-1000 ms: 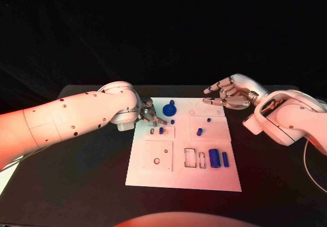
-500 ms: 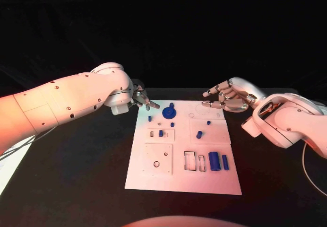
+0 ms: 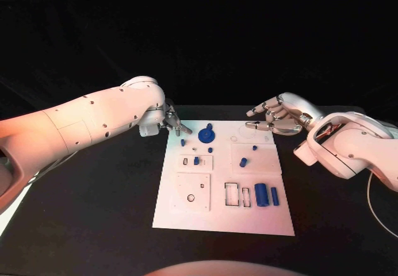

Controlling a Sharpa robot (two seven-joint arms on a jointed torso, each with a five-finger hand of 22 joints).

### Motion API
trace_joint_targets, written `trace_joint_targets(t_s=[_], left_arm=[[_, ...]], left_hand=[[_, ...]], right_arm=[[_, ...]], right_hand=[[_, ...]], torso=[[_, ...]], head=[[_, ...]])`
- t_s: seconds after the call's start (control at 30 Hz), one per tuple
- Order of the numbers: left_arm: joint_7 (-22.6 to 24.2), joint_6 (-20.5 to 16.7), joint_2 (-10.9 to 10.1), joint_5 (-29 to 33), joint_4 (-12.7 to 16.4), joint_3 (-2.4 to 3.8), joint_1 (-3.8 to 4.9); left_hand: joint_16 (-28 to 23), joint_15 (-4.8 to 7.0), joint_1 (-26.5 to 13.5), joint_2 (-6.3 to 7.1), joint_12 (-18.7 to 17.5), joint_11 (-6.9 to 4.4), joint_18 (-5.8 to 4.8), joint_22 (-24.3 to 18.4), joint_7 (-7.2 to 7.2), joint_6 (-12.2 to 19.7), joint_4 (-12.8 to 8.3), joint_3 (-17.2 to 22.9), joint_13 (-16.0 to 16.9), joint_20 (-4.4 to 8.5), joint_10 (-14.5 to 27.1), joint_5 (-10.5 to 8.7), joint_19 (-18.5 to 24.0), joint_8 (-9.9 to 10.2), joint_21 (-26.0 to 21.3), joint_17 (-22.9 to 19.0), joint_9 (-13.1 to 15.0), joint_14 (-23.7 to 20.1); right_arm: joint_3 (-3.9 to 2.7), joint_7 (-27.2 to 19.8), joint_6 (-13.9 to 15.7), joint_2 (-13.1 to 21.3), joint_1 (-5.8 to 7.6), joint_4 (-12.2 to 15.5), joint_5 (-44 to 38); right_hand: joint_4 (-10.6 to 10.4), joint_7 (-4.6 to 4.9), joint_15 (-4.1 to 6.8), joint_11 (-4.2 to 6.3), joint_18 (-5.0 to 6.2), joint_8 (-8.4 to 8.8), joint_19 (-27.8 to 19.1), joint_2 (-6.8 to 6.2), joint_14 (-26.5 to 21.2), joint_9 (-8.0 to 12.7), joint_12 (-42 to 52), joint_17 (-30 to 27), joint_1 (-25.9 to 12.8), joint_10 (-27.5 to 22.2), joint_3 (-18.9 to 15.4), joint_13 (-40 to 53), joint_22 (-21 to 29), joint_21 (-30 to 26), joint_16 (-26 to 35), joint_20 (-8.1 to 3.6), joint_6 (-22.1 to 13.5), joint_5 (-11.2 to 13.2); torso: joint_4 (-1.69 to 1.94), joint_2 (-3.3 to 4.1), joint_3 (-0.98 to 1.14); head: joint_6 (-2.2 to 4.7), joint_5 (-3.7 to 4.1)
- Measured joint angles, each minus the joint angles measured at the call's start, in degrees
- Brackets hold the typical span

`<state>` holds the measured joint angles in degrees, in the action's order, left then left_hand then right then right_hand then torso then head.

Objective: Assemble the parts on the task board

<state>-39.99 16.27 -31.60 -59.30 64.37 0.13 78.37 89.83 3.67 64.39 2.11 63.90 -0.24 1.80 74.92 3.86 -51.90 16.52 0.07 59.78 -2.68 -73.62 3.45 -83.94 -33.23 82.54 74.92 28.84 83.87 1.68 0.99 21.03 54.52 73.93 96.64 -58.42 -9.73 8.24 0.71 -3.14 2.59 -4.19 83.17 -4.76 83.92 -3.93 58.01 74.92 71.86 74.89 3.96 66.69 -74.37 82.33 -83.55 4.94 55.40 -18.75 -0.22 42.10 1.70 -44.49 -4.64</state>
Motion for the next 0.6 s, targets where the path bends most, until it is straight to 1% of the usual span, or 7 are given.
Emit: trace_joint_targets(t_s=[0.1,0.23,0.37,0.4,0.53,0.6], left_arm=[[0.0,1.1,0.7,-0.1,-1.1,-0.26,-0.24],[0.0,2.3,1.2,-0.1,-2.1,-0.43,-0.45],[0.0,3.3,1.5,-0.2,-2.7,-0.49,-0.58],[0.0,3.5,1.5,-0.2,-2.8,-0.49,-0.6],[0.0,4.1,1.6,-0.2,-2.9,-0.51,-0.64],[0.0,4.3,1.6,-0.1,-3.0,-0.51,-0.64]], left_hand=[[0.0,0.0,-0.2,-0.23,0.2,0.0,0.01,0.0,0.0,0.0,0.0,0.0,0.0,0.0,0.0,0.0,0.0,-0.2,0.0,0.0,0.0,0.0],[0.0,0.0,0.0,-0.46,0.2,-0.18,0.0,0.0,-0.2,-0.2,-0.2,-0.2,0.0,0.0,-0.2,0.0,0.0,-0.2,0.0,0.0,0.0,0.0],[0.0,0.0,0.2,-0.68,0.2,-0.18,0.0,0.0,-0.2,-0.2,0.0,-0.3,0.1,0.0,-0.2,0.0,0.0,-0.2,0.0,0.0,0.0,0.0],[0.0,0.0,0.4,-0.92,0.4,-0.19,0.01,0.0,-0.2,-0.2,0.0,-0.3,0.2,0.0,-0.2,0.0,0.0,-0.5,0.0,0.0,0.0,0.0],[0.0,0.01,0.4,-0.91,0.5,-0.19,0.0,0.0,-0.4,-0.4,0.0,-0.3,0.2,0.0,-0.2,0.0,0.0,-0.5,0.0,0.0,0.0,0.0],[0.0,0.01,0.5,-1.31,0.5,-0.18,0.01,0.0,-0.4,-0.4,-0.2,-0.5,0.2,0.0,-0.2,0.0,0.0,-0.5,0.0,0.0,0.0,0.0]], right_arm=[[0.0,0.0,0.0,0.0,0.0,0.0,0.0],[0.0,0.0,0.0,-0.1,-0.02,0.0,0.0],[0.0,0.0,0.0,-0.1,-0.02,-0.1,0.0],[0.01,0.0,0.0,-0.1,-0.02,-0.1,0.0],[0.01,-0.1,0.0,-0.1,-0.03,-0.1,0.0],[0.01,-0.1,0.0,-0.1,-0.03,-0.1,0.0]], right_hand=[[0.0,0.0,0.0,0.0,0.0,0.0,0.0,0.0,0.0,0.0,0.0,0.0,0.0,0.0,0.0,0.0,0.0,0.0,0.2,0.0,0.0,-0.2],[0.0,0.0,0.0,0.0,0.0,0.0,0.0,0.0,0.0,0.0,0.0,0.0,0.0,0.0,0.0,0.0,0.0,0.0,0.2,0.0,0.0,-0.2],[0.0,0.0,0.0,0.0,0.0,0.0,0.0,0.0,0.0,0.0,0.0,0.0,0.0,0.0,0.0,0.0,0.0,0.0,0.2,0.0,0.0,-0.2],[0.0,0.0,0.0,0.0,0.0,0.0,0.0,0.0,0.0,0.0,0.0,0.0,0.0,0.0,0.0,0.0,0.0,0.0,0.2,0.0,0.0,-0.2],[0.0,0.0,0.0,0.0,0.0,0.0,0.0,0.0,0.0,0.0,0.0,0.0,0.0,0.0,0.0,0.0,0.1,0.0,0.2,0.0,0.0,-0.2],[0.0,0.0,0.0,0.0,0.0,0.0,0.0,0.0,0.0,0.0,0.0,0.0,0.0,0.0,0.0,0.0,0.1,0.0,0.2,0.0,0.0,-0.3]], torso=[[-0.01,0.0,0.02],[-0.04,-0.01,0.03],[-0.04,-0.02,0.05],[-0.04,-0.03,0.05],[-0.02,-0.07,0.09],[0.0,-0.07,0.08]], head=[[-0.05,-0.09],[-0.1,-0.24],[-0.19,-0.3],[-0.21,-0.31],[-0.23,-0.36],[-0.17,-0.42]])
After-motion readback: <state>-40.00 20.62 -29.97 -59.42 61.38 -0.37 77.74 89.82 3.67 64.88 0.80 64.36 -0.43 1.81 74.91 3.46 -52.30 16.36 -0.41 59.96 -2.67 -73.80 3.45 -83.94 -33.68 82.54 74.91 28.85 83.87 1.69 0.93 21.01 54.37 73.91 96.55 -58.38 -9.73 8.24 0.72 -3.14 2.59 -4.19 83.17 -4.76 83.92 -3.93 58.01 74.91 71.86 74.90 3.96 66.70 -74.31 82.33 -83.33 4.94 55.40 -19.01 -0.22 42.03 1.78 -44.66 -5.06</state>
